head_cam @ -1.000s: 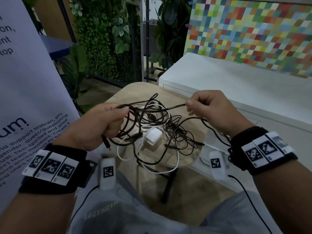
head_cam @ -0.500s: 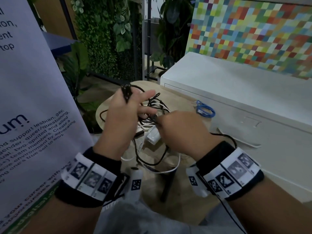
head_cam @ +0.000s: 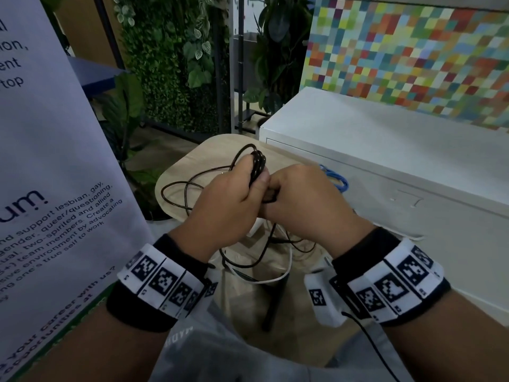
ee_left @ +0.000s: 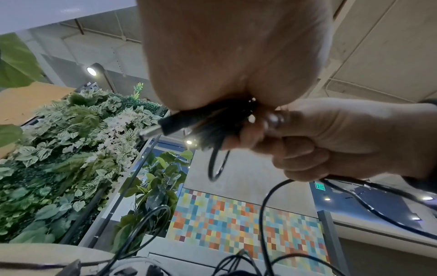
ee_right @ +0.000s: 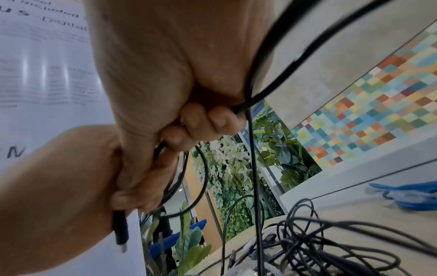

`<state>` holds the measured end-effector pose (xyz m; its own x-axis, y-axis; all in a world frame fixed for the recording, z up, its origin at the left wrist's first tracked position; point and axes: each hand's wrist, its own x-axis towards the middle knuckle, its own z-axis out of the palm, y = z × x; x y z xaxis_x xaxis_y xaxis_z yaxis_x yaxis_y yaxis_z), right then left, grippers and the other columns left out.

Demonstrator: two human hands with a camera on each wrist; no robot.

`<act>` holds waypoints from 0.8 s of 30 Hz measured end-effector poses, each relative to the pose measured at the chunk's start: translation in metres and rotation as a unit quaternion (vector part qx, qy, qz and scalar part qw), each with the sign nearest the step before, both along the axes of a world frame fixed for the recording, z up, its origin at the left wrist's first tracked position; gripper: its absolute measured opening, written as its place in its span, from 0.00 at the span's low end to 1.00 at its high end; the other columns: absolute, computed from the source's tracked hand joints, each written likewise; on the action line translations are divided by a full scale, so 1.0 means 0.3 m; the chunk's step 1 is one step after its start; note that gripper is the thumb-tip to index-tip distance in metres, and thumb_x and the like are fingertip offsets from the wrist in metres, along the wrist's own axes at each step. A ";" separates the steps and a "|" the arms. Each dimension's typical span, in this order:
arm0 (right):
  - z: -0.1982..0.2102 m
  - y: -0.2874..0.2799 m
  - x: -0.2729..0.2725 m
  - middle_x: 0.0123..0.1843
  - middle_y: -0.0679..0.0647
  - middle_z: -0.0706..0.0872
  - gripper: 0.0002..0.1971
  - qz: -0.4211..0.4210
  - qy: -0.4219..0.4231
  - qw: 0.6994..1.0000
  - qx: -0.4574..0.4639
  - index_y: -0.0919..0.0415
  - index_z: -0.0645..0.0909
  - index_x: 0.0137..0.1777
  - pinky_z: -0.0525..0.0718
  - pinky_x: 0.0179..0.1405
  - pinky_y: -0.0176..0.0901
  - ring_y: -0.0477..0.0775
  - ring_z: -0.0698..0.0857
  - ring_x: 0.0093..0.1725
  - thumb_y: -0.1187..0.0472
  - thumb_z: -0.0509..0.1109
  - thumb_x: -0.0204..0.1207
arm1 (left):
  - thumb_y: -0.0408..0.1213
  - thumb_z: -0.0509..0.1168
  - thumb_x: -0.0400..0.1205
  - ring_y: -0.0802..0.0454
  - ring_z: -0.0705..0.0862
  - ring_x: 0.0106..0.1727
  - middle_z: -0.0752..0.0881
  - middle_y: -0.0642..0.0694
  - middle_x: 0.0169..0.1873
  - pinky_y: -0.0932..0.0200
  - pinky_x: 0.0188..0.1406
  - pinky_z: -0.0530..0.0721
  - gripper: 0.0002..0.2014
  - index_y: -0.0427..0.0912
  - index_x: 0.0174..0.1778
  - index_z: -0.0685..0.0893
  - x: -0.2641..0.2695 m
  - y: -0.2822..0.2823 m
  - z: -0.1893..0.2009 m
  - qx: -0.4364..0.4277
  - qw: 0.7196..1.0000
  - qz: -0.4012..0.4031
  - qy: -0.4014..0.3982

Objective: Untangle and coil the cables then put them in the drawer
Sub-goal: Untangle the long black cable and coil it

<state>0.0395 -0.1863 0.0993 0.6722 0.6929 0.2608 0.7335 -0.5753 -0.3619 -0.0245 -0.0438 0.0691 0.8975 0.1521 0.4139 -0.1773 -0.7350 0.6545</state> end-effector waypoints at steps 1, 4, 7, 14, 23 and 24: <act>0.009 -0.011 0.010 0.29 0.51 0.86 0.13 0.007 0.019 1.000 0.007 0.54 0.89 0.36 0.86 0.34 0.54 0.53 0.85 0.33 0.45 0.79 0.69 | 0.57 0.51 0.89 0.47 0.84 0.39 0.85 0.51 0.36 0.41 0.40 0.81 0.16 0.49 0.49 0.75 0.005 0.012 -0.002 0.031 0.999 -0.010 0.011; 0.052 -0.061 0.059 0.30 0.48 0.86 0.16 0.020 0.038 0.999 -0.024 0.53 0.86 0.33 0.84 0.33 0.50 0.47 0.84 0.33 0.41 0.79 0.67 | 0.66 0.47 0.84 0.55 0.78 0.31 0.78 0.55 0.26 0.50 0.33 0.76 0.22 0.56 0.36 0.74 0.002 0.040 -0.016 0.140 0.989 -0.038 0.025; 0.078 -0.120 0.113 0.29 0.43 0.85 0.16 0.013 0.034 0.995 -0.095 0.49 0.87 0.34 0.83 0.34 0.47 0.42 0.83 0.34 0.38 0.80 0.69 | 0.74 0.50 0.81 0.60 0.75 0.29 0.76 0.57 0.24 0.56 0.28 0.66 0.24 0.60 0.30 0.70 -0.013 0.069 -0.010 0.227 0.971 -0.027 0.072; 0.050 -0.226 0.191 0.29 0.42 0.86 0.14 0.010 0.094 0.995 -0.033 0.51 0.87 0.34 0.77 0.32 0.43 0.42 0.79 0.27 0.45 0.79 0.77 | 0.59 0.65 0.84 0.55 0.66 0.24 0.70 0.54 0.21 0.54 0.28 0.64 0.23 0.52 0.26 0.76 -0.033 0.219 0.012 -0.106 0.973 -0.102 0.180; -0.079 -0.160 0.173 0.35 0.44 0.90 0.05 0.041 0.164 0.986 0.006 0.51 0.88 0.45 0.78 0.35 0.35 0.39 0.82 0.31 0.54 0.74 0.83 | 0.53 0.57 0.89 0.59 0.59 0.17 0.63 0.54 0.19 0.57 0.23 0.57 0.20 0.49 0.32 0.75 -0.045 0.167 0.037 -0.544 0.815 -0.164 0.112; -0.088 -0.150 0.168 0.36 0.44 0.90 0.03 0.041 0.167 0.985 -0.018 0.49 0.85 0.46 0.82 0.38 0.40 0.41 0.84 0.33 0.55 0.74 0.82 | 0.51 0.54 0.89 0.59 0.61 0.17 0.64 0.54 0.20 0.57 0.24 0.58 0.18 0.48 0.36 0.74 -0.045 0.149 0.041 -0.571 0.799 -0.163 0.097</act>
